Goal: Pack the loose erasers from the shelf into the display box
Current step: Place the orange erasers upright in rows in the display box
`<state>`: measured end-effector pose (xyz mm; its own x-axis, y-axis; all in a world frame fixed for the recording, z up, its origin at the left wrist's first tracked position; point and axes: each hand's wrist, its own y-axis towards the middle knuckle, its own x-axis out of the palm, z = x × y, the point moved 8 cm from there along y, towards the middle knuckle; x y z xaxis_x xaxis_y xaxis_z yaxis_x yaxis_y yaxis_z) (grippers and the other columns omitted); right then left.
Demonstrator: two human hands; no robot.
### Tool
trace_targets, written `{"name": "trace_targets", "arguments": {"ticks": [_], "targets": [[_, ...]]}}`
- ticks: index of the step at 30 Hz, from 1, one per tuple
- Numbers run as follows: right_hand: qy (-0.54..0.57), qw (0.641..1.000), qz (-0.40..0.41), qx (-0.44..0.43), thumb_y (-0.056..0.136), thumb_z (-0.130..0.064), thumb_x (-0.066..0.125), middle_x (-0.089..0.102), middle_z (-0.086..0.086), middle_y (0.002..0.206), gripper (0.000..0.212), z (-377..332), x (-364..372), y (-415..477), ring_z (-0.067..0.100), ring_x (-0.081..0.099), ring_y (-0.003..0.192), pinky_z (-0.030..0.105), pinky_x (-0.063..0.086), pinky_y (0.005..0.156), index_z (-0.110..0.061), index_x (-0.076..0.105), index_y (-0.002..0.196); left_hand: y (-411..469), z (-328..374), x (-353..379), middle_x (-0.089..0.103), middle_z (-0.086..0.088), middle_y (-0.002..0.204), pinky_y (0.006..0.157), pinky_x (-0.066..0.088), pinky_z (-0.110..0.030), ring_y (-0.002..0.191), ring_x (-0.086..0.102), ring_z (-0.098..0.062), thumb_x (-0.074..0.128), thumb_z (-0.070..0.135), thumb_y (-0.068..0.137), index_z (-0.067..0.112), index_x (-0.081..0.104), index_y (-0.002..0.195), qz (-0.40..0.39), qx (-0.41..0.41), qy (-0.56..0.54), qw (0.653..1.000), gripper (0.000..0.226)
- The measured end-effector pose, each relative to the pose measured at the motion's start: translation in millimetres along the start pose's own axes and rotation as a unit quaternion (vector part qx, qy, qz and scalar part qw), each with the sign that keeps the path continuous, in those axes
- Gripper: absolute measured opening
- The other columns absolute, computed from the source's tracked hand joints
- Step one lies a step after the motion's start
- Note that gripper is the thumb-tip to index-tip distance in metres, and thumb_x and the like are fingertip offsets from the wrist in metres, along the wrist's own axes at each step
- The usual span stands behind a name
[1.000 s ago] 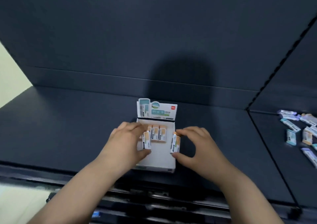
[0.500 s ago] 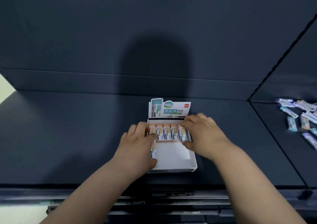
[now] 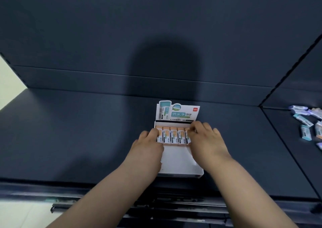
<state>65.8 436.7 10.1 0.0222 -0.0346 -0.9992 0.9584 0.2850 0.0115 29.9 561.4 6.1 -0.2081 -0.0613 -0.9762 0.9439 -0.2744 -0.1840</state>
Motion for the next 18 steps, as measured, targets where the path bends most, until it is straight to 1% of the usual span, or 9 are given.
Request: {"name": "trace_targets", "arguments": {"ticks": [2, 4, 6, 9, 11, 12, 14, 16, 18], "targets": [[-0.006, 1.000, 0.000, 0.003, 0.081, -0.006, 0.040, 0.035, -0.001, 0.126, 0.039, 0, 2, -5, 0.022, 0.036, 0.111, 0.029, 0.025, 0.080, -0.016, 0.049, 0.118, 2, 2, 3, 0.026, -0.002, 0.135, 0.081, 0.033, -0.026, 0.117, 0.030, -0.022, 0.059, 0.016, 0.083, 0.014, 0.060, 0.114, -0.007, -0.002, 0.013, 1.000, 0.032], [-0.005, 1.000, -0.002, 0.007, 0.082, -0.007, 0.039, 0.035, -0.001, 0.126, 0.037, 1, 3, -7, 0.022, 0.035, 0.109, 0.028, 0.022, 0.078, -0.017, 0.049, 0.116, 4, 3, 7, 0.027, -0.002, 0.135, 0.077, 0.030, -0.025, 0.117, 0.030, -0.022, 0.060, 0.015, 0.082, 0.013, 0.061, 0.114, -0.017, 0.001, 0.024, 1.000, 0.032], [-0.007, 1.000, -0.005, 0.013, 0.085, -0.013, 0.041, 0.036, -0.002, 0.125, 0.030, 2, 4, -6, 0.021, 0.036, 0.108, 0.029, 0.023, 0.078, -0.017, 0.052, 0.113, 6, 3, 6, 0.028, -0.003, 0.135, 0.080, 0.031, -0.026, 0.118, 0.029, -0.023, 0.062, 0.022, 0.082, 0.013, 0.060, 0.115, -0.027, 0.008, 0.030, 0.999, 0.034], [-0.016, 1.000, 0.007, 0.009, 0.091, -0.029, 0.045, 0.042, 0.000, 0.123, 0.026, 0, 2, -4, 0.023, 0.041, 0.107, 0.032, 0.026, 0.080, -0.016, 0.059, 0.109, 3, 4, 1, 0.031, -0.002, 0.134, 0.094, 0.033, -0.031, 0.120, 0.028, -0.022, 0.061, 0.040, 0.083, 0.013, 0.057, 0.121, -0.041, 0.018, 0.018, 0.999, 0.046], [0.008, 0.998, 0.057, 0.023, 0.089, -0.034, 0.050, 0.052, 0.004, 0.117, 0.028, 3, -7, -8, 0.028, 0.050, 0.099, 0.036, 0.033, 0.078, -0.014, 0.066, 0.102, 0, 4, -10, 0.034, 0.000, 0.133, 0.098, 0.032, -0.033, 0.121, 0.029, -0.021, 0.055, 0.047, 0.085, 0.019, 0.054, 0.124, -0.003, 0.032, 0.020, 0.999, 0.048], [0.041, 0.994, 0.089, 0.042, 0.089, -0.034, 0.052, 0.056, 0.005, 0.113, 0.027, 8, -13, -11, 0.029, 0.053, 0.096, 0.037, 0.036, 0.078, -0.014, 0.068, 0.100, -2, 5, -17, 0.036, 0.001, 0.134, 0.099, 0.031, -0.033, 0.122, 0.028, -0.020, 0.052, 0.049, 0.086, 0.022, 0.051, 0.127, 0.026, 0.040, 0.021, 0.999, 0.048], [0.129, 0.980, 0.130, 0.079, 0.091, -0.033, 0.051, 0.057, 0.006, 0.113, 0.028, 18, -21, -19, 0.031, 0.055, 0.098, 0.040, 0.042, 0.082, -0.015, 0.067, 0.106, -2, 9, -30, 0.037, 0.004, 0.135, 0.100, 0.028, -0.032, 0.125, 0.028, -0.019, 0.047, 0.048, 0.089, 0.026, 0.045, 0.133, 0.080, 0.057, 0.008, 0.995, 0.049], [0.202, 0.967, 0.124, 0.098, 0.092, -0.034, 0.050, 0.055, 0.006, 0.121, 0.034, 26, -24, -25, 0.029, 0.052, 0.110, 0.044, 0.043, 0.093, -0.016, 0.061, 0.119, 1, 19, -40, 0.039, 0.006, 0.136, 0.101, 0.026, -0.030, 0.126, 0.030, -0.017, 0.045, 0.044, 0.091, 0.026, 0.039, 0.137, 0.117, 0.089, -0.010, 0.989, 0.049], [0.210, 0.971, 0.067, 0.097, 0.092, -0.038, 0.048, 0.049, 0.003, 0.134, 0.045, 33, -21, -29, 0.024, 0.043, 0.125, 0.041, 0.036, 0.105, -0.016, 0.050, 0.131, 6, 34, -44, 0.040, 0.005, 0.138, 0.104, 0.023, -0.030, 0.128, 0.032, -0.017, 0.045, 0.041, 0.092, 0.025, 0.034, 0.140, 0.132, 0.120, -0.011, 0.984, 0.052]]}}
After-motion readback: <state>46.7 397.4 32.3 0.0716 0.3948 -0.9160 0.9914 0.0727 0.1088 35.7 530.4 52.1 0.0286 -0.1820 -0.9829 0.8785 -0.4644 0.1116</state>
